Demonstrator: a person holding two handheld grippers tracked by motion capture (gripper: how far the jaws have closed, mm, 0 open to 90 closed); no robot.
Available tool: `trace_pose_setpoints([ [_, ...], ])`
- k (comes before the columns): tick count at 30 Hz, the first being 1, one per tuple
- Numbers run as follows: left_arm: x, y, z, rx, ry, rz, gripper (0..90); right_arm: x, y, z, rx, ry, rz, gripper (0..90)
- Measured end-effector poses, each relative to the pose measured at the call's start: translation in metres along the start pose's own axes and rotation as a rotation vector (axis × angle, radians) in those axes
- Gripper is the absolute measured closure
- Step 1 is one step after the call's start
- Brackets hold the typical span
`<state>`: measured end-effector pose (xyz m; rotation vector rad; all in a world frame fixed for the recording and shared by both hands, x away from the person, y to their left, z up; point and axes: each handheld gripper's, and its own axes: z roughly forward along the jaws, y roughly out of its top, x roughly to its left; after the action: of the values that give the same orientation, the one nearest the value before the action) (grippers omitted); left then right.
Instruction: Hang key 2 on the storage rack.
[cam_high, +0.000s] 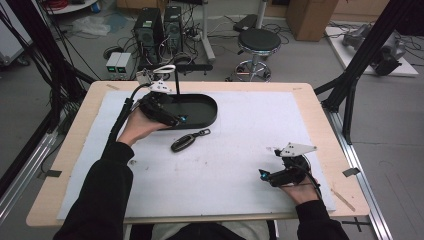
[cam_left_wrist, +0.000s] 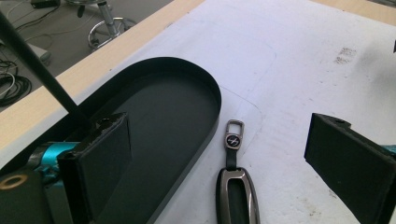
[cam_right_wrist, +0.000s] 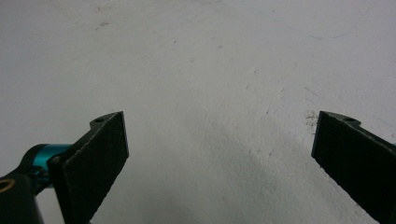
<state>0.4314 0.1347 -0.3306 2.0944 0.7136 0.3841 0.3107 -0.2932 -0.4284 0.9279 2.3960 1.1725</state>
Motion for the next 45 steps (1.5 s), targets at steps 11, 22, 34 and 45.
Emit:
trace_pose_setpoints([
  [11,-0.010,-0.004,0.020,0.058,-0.020,0.024,8.1,0.000,0.000,0.000,0.000,0.000,-0.001,3.0],
  [22,-0.015,-0.009,0.037,0.112,-0.047,0.030,8.1,0.000,0.000,0.000,0.001,0.002,0.000,3.0],
  [34,-0.022,-0.020,0.065,0.220,-0.091,0.041,8.8,0.000,-0.001,0.000,0.004,0.004,0.000,3.0],
  [45,-0.029,-0.029,0.087,0.313,-0.137,0.050,11.4,0.000,-0.001,0.000,0.010,0.003,-0.004,3.0],
])
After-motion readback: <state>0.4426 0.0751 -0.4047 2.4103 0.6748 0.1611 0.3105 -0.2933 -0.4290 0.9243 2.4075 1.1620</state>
